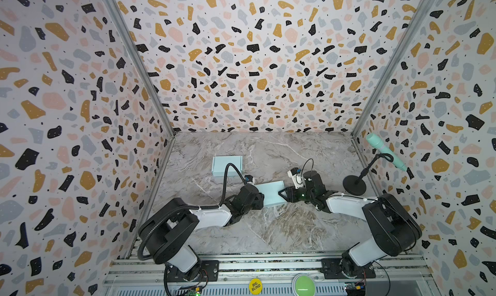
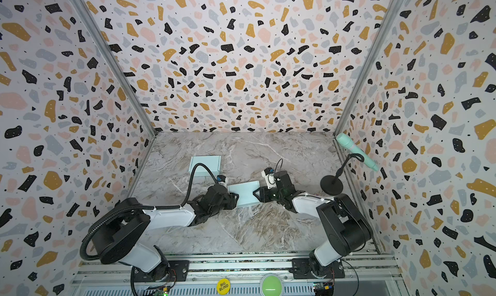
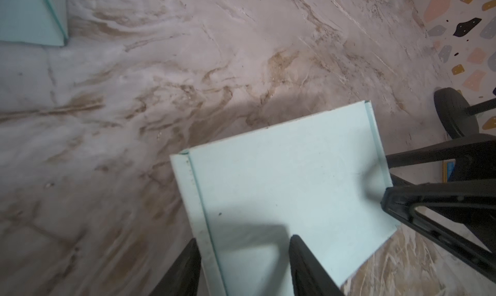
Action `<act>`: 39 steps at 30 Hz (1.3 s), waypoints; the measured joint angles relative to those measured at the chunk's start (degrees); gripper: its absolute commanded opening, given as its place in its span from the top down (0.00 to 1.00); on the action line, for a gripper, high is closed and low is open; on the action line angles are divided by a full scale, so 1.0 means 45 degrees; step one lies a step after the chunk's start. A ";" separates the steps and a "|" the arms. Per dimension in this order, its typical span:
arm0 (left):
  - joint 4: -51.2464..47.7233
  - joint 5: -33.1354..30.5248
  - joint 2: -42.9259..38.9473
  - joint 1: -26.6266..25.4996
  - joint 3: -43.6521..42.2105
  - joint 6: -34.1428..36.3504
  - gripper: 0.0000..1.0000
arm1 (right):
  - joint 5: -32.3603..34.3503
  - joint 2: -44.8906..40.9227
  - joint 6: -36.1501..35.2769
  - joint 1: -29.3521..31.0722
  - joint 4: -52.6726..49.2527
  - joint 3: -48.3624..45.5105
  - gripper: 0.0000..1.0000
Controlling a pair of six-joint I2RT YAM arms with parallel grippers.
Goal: Fold the paper box
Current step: 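Slide the held mint box away from the robot with both grippers beside the other box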
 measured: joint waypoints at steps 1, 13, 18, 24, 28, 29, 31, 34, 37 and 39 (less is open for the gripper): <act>-0.0015 0.0063 0.0306 0.0180 0.0340 0.0136 0.47 | 0.0024 0.0277 -0.0019 -0.0121 -0.0005 0.0296 0.52; -0.0928 0.0894 0.3351 0.2050 0.4318 0.1292 0.47 | -0.0053 0.3623 0.0034 -0.1151 -0.0039 0.4090 0.52; -0.1326 0.1175 0.4449 0.2618 0.5848 0.1729 0.48 | -0.0073 0.4755 0.0024 -0.1418 -0.0151 0.5489 0.52; -0.1715 0.1404 0.5435 0.2963 0.7305 0.1962 0.49 | -0.0364 0.5644 -0.0068 -0.1787 -0.0505 0.6776 0.52; -0.1909 0.1462 0.6003 0.3113 0.8111 0.2025 0.49 | -0.0656 0.6329 -0.0121 -0.2045 -0.0670 0.7694 0.52; -0.1928 0.1467 0.6130 0.3133 0.8276 0.2025 0.49 | -0.0665 0.6465 -0.0146 -0.2079 -0.0743 0.7893 0.52; -0.1953 0.1467 0.6329 0.3177 0.8510 0.2021 0.49 | -0.0719 0.6703 -0.0170 -0.2127 -0.0894 0.8233 0.52; -0.2001 0.1462 0.6572 0.3254 0.8806 0.2021 0.50 | -0.0753 0.6926 -0.0175 -0.2147 -0.0952 0.8451 0.52; -0.2025 0.1467 0.6790 0.3298 0.9015 0.2025 0.50 | -0.0753 0.6931 -0.0165 -0.2152 -0.1010 0.8451 0.52; -0.2021 0.1467 0.6834 0.3303 0.9073 0.2025 0.50 | -0.0753 0.6931 -0.0160 -0.2152 -0.1049 0.8442 0.52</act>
